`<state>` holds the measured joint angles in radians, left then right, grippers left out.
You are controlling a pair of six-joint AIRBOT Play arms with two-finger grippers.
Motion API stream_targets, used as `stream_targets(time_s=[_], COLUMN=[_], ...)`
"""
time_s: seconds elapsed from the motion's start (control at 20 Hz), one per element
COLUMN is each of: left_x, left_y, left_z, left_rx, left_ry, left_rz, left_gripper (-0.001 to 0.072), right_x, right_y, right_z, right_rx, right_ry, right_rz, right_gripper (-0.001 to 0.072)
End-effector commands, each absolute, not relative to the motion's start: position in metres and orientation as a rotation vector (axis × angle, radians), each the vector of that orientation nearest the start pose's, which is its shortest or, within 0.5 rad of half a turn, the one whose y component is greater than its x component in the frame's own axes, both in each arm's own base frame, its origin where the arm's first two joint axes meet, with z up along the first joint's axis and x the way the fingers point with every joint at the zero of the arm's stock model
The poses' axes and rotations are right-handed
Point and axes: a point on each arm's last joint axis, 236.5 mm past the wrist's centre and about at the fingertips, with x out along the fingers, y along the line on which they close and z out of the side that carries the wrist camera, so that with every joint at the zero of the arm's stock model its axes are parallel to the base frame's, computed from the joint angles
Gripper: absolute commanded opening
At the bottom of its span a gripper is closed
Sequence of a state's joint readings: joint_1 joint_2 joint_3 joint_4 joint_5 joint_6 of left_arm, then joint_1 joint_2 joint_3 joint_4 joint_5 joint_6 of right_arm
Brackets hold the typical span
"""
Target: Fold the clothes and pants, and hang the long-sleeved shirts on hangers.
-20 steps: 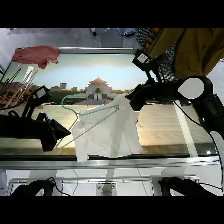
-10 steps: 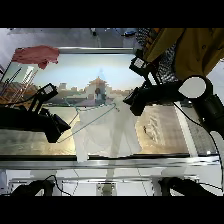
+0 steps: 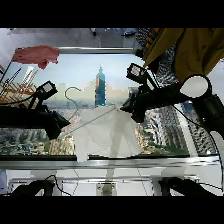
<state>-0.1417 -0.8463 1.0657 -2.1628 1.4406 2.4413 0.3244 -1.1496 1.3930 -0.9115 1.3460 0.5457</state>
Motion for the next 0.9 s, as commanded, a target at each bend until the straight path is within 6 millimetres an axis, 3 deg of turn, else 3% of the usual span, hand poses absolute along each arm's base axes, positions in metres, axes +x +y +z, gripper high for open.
stream_targets(time_s=[0.0, 0.2, 0.45, 0.65, 0.85], left_x=[0.225, 0.198, 0.191, 0.223, 0.251], left_y=[-0.173, -0.168, -0.167, -0.171, -0.163], left_z=[0.134, 0.13, 0.146, 0.161, 0.155], left_rx=[0.398, 0.406, 0.425, 0.421, 0.449], left_ry=[0.883, 0.966, 0.898, 0.762, 0.741], left_rz=[-1.137, -1.211, -1.178, -1.076, -0.994], left_gripper=[0.0026, 0.0026, 0.0026, 0.0026, 0.0026], right_x=[0.31, 0.328, 0.337, 0.32, 0.303], right_y=[0.246, 0.234, 0.232, 0.247, 0.25], right_z=[0.173, 0.169, 0.171, 0.177, 0.174], right_rx=[-0.574, -0.588, -0.555, -0.483, -0.465], right_ry=[0.62, 0.64, 0.644, 0.646, 0.687], right_rz=[1.226, 1.126, 1.074, 1.154, 1.216], right_gripper=[0.0032, 0.0031, 0.0031, 0.0031, 0.0031])
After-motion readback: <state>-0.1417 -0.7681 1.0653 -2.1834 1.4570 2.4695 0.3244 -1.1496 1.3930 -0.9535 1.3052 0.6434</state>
